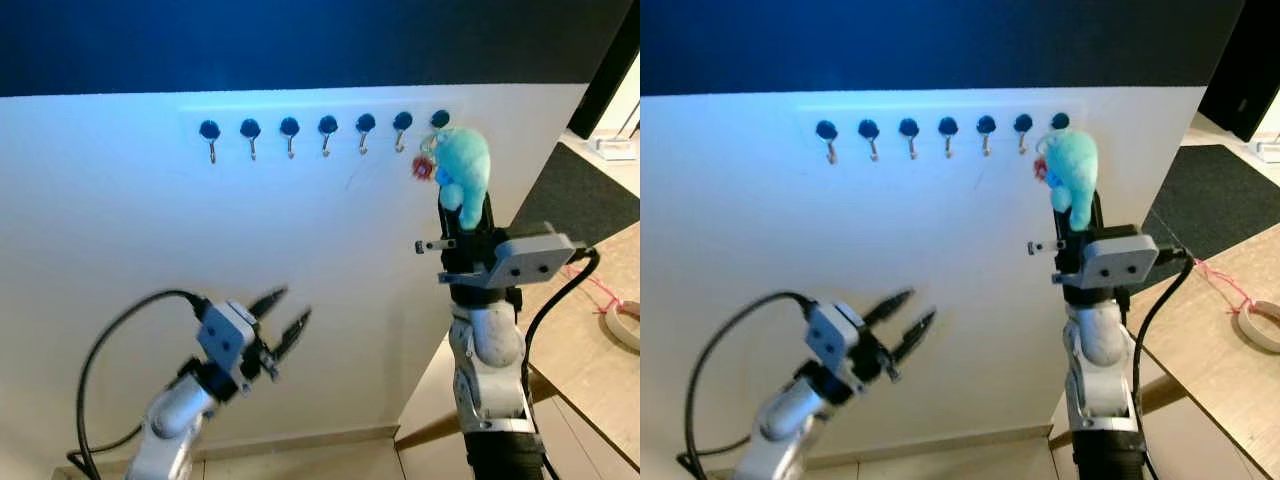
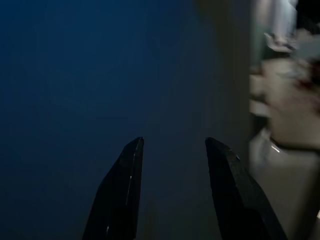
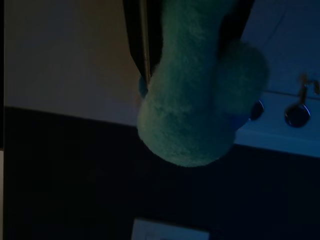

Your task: Hang keys on a hook

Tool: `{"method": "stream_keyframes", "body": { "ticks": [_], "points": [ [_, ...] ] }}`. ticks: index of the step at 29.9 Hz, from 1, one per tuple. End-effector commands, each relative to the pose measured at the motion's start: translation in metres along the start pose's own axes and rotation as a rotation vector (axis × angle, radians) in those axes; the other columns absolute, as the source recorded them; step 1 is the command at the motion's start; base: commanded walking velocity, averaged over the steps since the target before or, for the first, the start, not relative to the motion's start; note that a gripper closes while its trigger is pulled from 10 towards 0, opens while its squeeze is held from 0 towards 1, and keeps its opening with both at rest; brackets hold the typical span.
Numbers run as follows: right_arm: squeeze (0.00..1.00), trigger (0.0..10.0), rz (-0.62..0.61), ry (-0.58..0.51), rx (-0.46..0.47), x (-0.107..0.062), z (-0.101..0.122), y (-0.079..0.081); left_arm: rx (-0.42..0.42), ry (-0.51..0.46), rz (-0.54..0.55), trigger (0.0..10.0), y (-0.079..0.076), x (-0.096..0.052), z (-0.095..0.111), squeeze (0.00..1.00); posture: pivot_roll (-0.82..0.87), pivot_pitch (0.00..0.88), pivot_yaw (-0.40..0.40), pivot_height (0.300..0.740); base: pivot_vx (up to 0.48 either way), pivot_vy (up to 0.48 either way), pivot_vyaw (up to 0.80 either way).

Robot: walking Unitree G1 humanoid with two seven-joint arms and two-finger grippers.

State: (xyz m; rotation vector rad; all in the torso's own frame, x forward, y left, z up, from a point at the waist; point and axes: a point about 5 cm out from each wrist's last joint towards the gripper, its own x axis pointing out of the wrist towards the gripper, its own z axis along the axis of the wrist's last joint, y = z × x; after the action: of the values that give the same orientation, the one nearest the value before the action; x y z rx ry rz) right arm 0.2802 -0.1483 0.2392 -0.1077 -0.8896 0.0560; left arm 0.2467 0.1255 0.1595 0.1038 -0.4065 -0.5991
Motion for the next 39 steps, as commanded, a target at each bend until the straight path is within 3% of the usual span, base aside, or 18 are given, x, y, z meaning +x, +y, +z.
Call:
{"method": "stream_keyframes", "body": {
  "ticks": [1,10,39],
  "points": [
    [0.00,10.0,0.008,-0.010,-0.008,0.004,0.004,0.001,-0.017,-0.013,0.047,10.0,0.003,0.001,0.003,0.00,0.05,0.031,-0.017,0.740,0.000,0.000,0.00],
    [0.00,10.0,-0.009,-0.006,-0.012,0.012,0.008,-0.001,-0.009,-0.065,0.064,10.0,0.009,0.010,0.022,0.00,0.05,0.032,-0.021,0.740,0.000,0.000,0.00],
    [0.00,10.0,0.013,0.101,0.078,0.024,-0.017,0.000,-0.013,-0.104,0.084,10.0,0.008,0.026,0.036,0.00,0.06,0.020,-0.029,0.740,0.000,0.000,0.00]
  ]
}}
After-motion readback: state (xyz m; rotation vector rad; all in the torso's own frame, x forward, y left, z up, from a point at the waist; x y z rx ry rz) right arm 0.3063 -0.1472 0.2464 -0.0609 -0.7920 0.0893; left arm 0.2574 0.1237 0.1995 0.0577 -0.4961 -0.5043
